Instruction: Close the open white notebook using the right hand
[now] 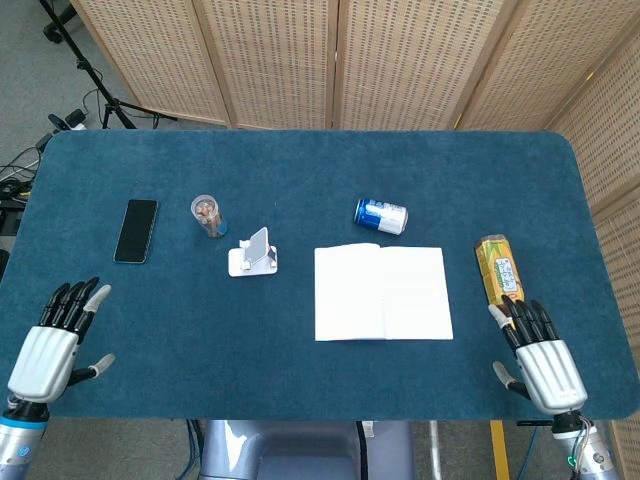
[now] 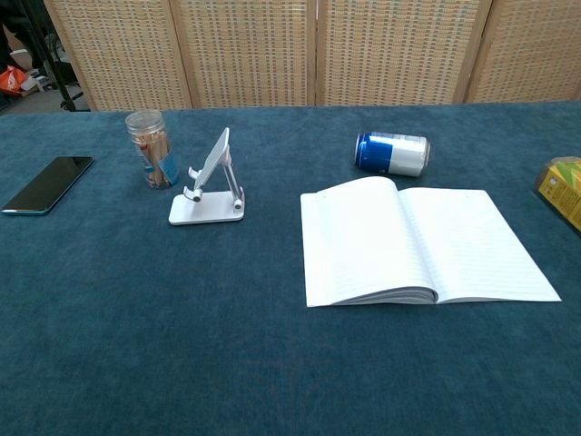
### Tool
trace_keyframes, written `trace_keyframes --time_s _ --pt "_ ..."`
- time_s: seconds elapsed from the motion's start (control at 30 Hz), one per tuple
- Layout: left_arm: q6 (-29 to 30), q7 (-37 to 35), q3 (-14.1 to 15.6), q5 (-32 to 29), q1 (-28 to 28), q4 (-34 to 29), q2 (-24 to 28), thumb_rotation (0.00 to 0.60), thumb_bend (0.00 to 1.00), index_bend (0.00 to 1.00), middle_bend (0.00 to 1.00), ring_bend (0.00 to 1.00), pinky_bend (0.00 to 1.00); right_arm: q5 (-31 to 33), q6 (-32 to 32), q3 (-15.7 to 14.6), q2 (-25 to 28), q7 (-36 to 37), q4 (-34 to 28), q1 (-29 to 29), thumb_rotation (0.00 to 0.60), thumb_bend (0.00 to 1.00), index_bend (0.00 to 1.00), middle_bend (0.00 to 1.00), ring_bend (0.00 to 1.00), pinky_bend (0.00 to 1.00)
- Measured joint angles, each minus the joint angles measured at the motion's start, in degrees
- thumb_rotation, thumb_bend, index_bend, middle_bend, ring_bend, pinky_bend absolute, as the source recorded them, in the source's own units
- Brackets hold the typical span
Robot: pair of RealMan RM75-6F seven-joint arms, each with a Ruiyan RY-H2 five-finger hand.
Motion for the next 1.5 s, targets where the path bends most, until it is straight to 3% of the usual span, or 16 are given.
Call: trace_keyframes --time_s 0.6,0.93,1.13,1.5 --pt "-0.1 0.2 0.1 0.1 0.0 -0.1 0.0 0.600 0.00 0.00 0.00 0.00 0.00 -0.7 0.7 -0.1 -0.5 -0.5 -0.3 -0.1 0.600 0.34 0.00 0.00 0.00 0.00" --pt "0.2 -0.4 0.0 0.1 0.1 -0.1 0.2 0.600 0.00 0.00 0.00 0.00 0.00 -2.0 -1.1 0.1 -1.5 -4.6 -5.6 1.3 0.600 0.34 0.00 0.00 0.00 0.00" --pt "0.3 -1.2 0.1 0.1 0.1 -0.2 0.5 0.600 0.00 0.00 0.00 0.00 0.00 -0.3 -4.2 1.4 -5.5 -9.3 -9.0 2.8 0.600 0.34 0.00 0.00 0.00 0.00" --pt "0.5 -2.6 0.1 0.2 0.1 -0.2 1.0 0.600 0.00 0.00 0.00 0.00 0.00 8.3 -9.6 5.3 -15.3 -19.5 -11.9 5.7 0.600 0.34 0.00 0.00 0.00 0.00"
